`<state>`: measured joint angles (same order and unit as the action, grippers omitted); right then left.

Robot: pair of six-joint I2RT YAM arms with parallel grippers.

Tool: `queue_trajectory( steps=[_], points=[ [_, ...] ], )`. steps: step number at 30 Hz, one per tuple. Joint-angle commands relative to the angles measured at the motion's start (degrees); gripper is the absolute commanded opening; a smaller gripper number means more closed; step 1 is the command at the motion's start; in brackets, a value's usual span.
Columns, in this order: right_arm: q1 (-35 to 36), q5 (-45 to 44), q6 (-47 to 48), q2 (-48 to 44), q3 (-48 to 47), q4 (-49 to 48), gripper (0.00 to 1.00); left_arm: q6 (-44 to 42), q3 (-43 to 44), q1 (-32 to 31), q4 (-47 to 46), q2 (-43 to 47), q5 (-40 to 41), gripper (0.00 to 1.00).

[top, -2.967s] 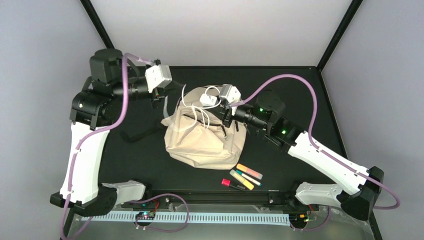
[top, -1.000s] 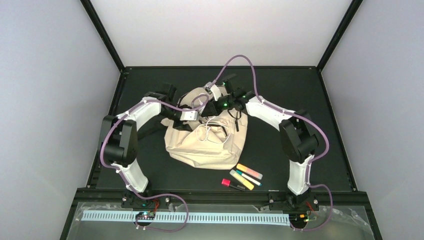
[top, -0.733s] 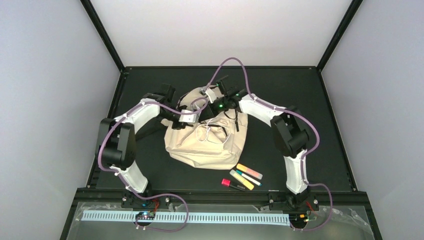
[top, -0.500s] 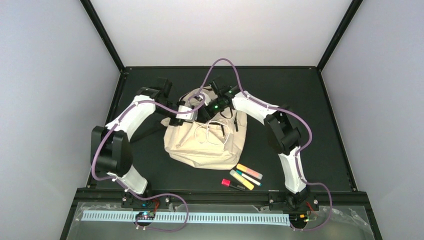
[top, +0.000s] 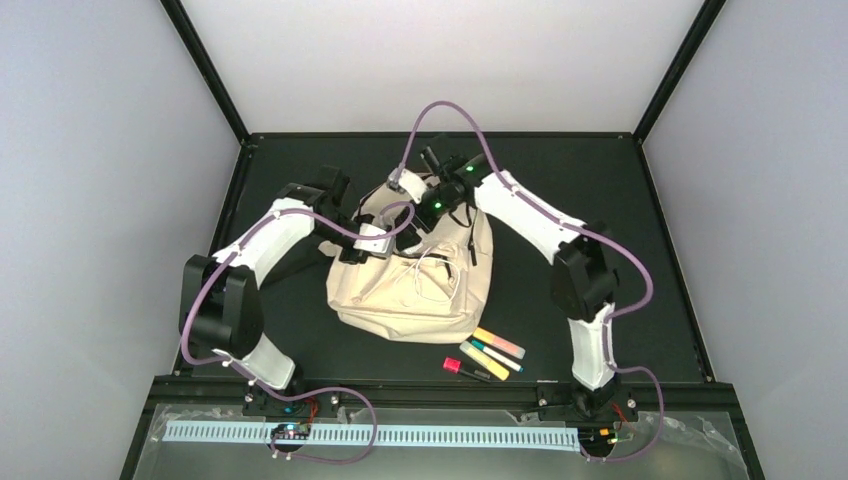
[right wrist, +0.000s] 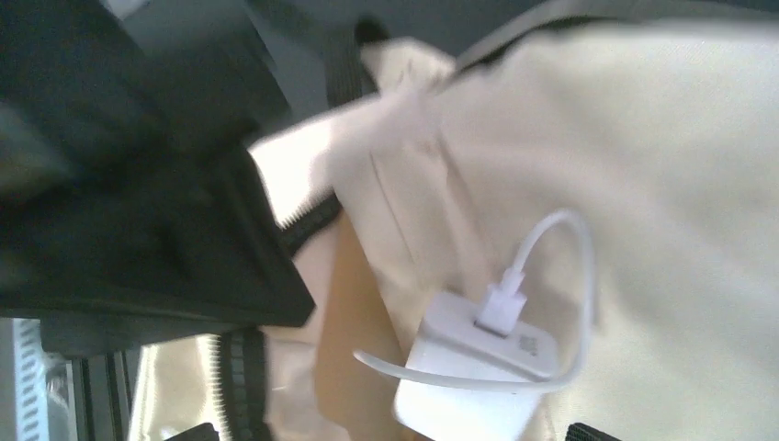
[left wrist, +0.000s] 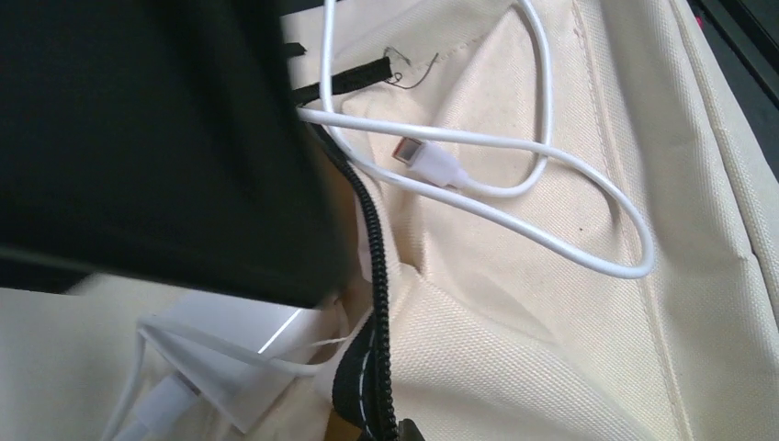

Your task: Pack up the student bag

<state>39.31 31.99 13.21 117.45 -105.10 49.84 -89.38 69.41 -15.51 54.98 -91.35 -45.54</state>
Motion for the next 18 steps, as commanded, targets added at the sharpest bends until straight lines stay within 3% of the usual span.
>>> queue_trajectory(
  steps=[1, 5, 8, 12, 18],
  points=[
    [-0.12, -5.4, -5.38, -10.25, 0.26, -6.66, 1.0, -1.65, -1.95, -0.66, -2.58, 2.09, -0.57, 0.02],
    [-0.15, -20.3, -12.28, -18.32, 8.62, -9.94, 1.0, 0.23, -2.68, -0.68, -3.83, 2.64, -0.93, 0.02],
    [1.9, -29.24, -23.2, -25.7, 21.35, -13.68, 1.0, 2.1, -2.86, -0.66, -4.38, 2.84, -1.31, 0.02],
    [7.81, -27.57, -31.6, -30.32, 36.38, -23.1, 1.0, 2.77, -3.28, -0.61, -4.79, 2.88, -1.31, 0.02],
    [12.96, -24.13, -39.95, -25.57, 36.15, -26.55, 1.0, 3.6, -4.19, -0.66, -5.4, 4.48, -1.16, 0.02]
  ],
)
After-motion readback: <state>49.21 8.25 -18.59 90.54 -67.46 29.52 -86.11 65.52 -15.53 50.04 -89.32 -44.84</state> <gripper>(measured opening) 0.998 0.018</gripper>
